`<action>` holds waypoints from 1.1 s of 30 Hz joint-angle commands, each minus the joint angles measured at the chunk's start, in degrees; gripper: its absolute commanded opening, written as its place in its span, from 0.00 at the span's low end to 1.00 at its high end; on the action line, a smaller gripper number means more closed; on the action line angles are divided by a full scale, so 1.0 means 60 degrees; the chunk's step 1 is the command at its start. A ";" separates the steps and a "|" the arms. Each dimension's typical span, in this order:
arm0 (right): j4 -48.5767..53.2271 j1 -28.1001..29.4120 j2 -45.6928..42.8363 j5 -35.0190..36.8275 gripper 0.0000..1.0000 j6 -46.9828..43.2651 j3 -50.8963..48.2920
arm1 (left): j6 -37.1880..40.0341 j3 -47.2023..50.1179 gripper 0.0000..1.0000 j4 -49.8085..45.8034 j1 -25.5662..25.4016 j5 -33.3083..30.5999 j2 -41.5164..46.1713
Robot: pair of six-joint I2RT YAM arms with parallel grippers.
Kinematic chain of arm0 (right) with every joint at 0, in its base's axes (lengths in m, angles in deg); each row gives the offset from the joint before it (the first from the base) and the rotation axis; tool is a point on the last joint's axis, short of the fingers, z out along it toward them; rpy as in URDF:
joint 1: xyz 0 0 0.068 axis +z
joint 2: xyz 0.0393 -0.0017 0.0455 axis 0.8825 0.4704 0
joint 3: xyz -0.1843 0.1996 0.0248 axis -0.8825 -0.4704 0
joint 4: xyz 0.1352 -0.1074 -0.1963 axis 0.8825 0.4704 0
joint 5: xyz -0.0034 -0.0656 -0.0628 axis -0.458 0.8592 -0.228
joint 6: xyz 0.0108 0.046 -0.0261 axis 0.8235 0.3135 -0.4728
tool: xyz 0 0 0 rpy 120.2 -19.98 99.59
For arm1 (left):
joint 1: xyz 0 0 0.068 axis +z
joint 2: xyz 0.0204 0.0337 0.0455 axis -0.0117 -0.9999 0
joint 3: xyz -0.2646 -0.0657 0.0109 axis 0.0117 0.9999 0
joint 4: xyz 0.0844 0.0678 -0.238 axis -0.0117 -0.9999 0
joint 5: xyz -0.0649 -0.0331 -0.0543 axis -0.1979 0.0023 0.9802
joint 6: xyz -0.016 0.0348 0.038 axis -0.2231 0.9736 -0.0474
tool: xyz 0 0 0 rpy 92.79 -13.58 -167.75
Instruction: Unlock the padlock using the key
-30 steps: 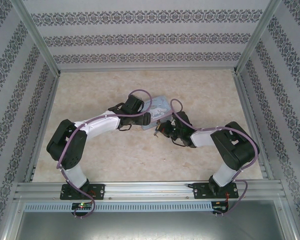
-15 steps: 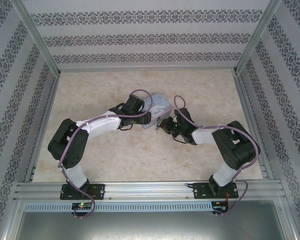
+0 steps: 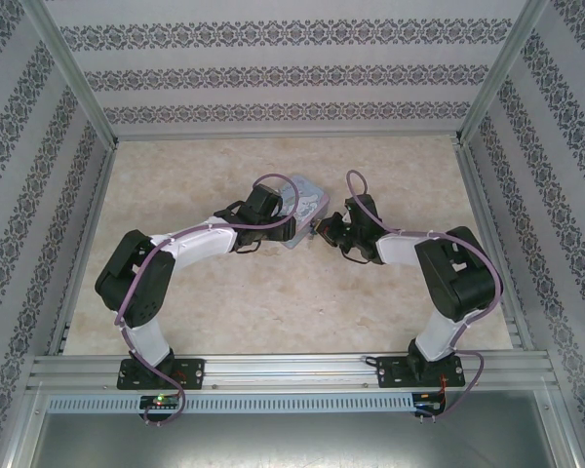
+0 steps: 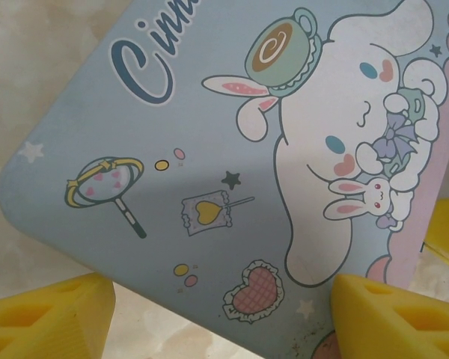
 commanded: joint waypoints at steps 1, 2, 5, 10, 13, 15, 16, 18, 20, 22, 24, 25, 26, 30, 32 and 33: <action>-0.0119 -0.0253 0.0228 0.0425 0.00 -0.0217 0.0092 | 0.0084 0.0463 0.75 -0.1640 -0.0079 -0.0221 -0.0512; -0.0194 -0.0261 0.0268 0.0412 0.00 -0.0213 0.0054 | 0.0094 0.0454 0.75 -0.1640 -0.0080 -0.0205 -0.0512; -0.0315 -0.0265 0.0348 0.0418 0.00 -0.0218 -0.0082 | 0.0078 0.0416 0.74 -0.1640 -0.0080 -0.0205 -0.0540; -0.0507 -0.0315 0.0408 0.0385 0.00 -0.0193 -0.0161 | 0.0095 0.0376 0.74 -0.1656 -0.0087 -0.0177 -0.0617; -0.0499 -0.0389 0.0395 0.0339 0.00 -0.0184 -0.0031 | 0.0077 0.0390 0.73 -0.1646 -0.0088 -0.0149 -0.0661; -0.0513 -0.0487 0.0372 0.0289 0.00 -0.0154 0.0117 | 0.0072 0.0387 0.73 -0.1637 -0.0080 -0.0122 -0.0699; -0.0515 -0.0545 0.0353 0.0289 0.00 -0.0149 0.0197 | 0.0065 0.0390 0.73 -0.1624 -0.0080 -0.0113 -0.0706; -0.0483 -0.0661 0.0346 0.0197 0.00 -0.0077 0.0430 | 0.0051 0.0398 0.73 -0.1629 -0.0080 -0.0104 -0.0748; -0.0294 -0.0769 0.0364 0.0108 0.00 -0.0113 0.0760 | 0.0043 0.0386 0.72 -0.1611 -0.0080 -0.0075 -0.0779; 0.0084 -0.0906 0.0429 -0.0026 0.00 -0.0251 0.1164 | 0.0036 0.0390 0.72 -0.1611 -0.0080 -0.0060 -0.0808; 0.0609 -0.1051 0.0509 -0.0172 0.00 -0.0469 0.1568 | 0.0027 0.0389 0.72 -0.1625 -0.0081 -0.0045 -0.0809; 0.0756 -0.1122 0.0524 -0.0229 0.00 -0.0550 0.1674 | 0.0036 0.0396 0.71 -0.1624 -0.0080 -0.0043 -0.0795; 0.0918 -0.1193 0.0514 -0.0274 0.00 -0.0649 0.1747 | 0.0015 0.0384 0.71 -0.1640 -0.0080 -0.0044 -0.0795; 0.1116 -0.1449 0.0204 -0.0314 0.00 -0.0853 0.1455 | 0.0012 0.0377 0.72 -0.1654 -0.0083 -0.0009 -0.0692; 0.1093 -0.1578 -0.0016 -0.0314 0.00 -0.0893 0.1116 | 0.0024 0.0348 0.72 -0.1688 -0.0080 -0.0001 -0.0641; 0.1047 -0.1650 -0.0132 -0.0301 0.00 -0.0902 0.0891 | 0.0028 0.0315 0.73 -0.1713 -0.0080 0.0028 -0.0612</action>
